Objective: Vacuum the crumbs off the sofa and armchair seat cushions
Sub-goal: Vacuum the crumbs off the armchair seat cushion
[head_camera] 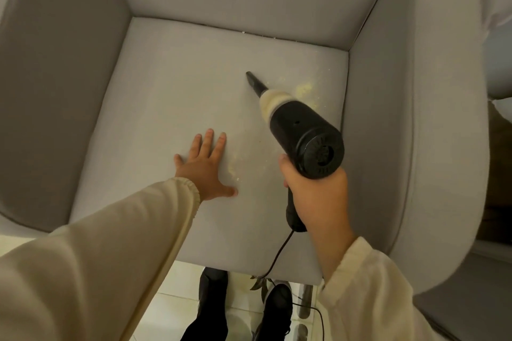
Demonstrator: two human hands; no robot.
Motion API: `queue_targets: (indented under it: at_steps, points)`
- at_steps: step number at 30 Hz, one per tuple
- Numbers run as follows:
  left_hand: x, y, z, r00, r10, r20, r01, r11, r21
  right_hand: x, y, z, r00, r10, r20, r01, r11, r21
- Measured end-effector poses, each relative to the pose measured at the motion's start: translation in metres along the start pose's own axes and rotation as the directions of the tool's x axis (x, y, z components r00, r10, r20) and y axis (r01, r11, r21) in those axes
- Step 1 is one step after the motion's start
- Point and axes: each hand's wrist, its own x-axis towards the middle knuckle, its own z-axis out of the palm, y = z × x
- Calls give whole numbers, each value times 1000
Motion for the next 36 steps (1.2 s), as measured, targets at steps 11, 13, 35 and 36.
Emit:
queue_targets:
  at_steps: [11, 13, 35, 36]
  points:
    - [1, 1, 0, 1000, -6, 15, 6, 1000, 6, -10, 14, -9, 996, 33, -79, -25, 995, 99]
    - [1, 1, 0, 1000, -5, 12, 5, 1000, 5, -16, 18, -5, 999, 2, -46, 1, 998, 70]
    - [1, 3, 1, 1000, -15, -15, 16, 998, 55, -4, 3, -5, 979, -31, -200, 46, 996, 70]
    - [2, 3, 0, 1000, -16, -11, 16, 998, 52, 7, -3, -6, 971, -11, -237, 36, 994, 99]
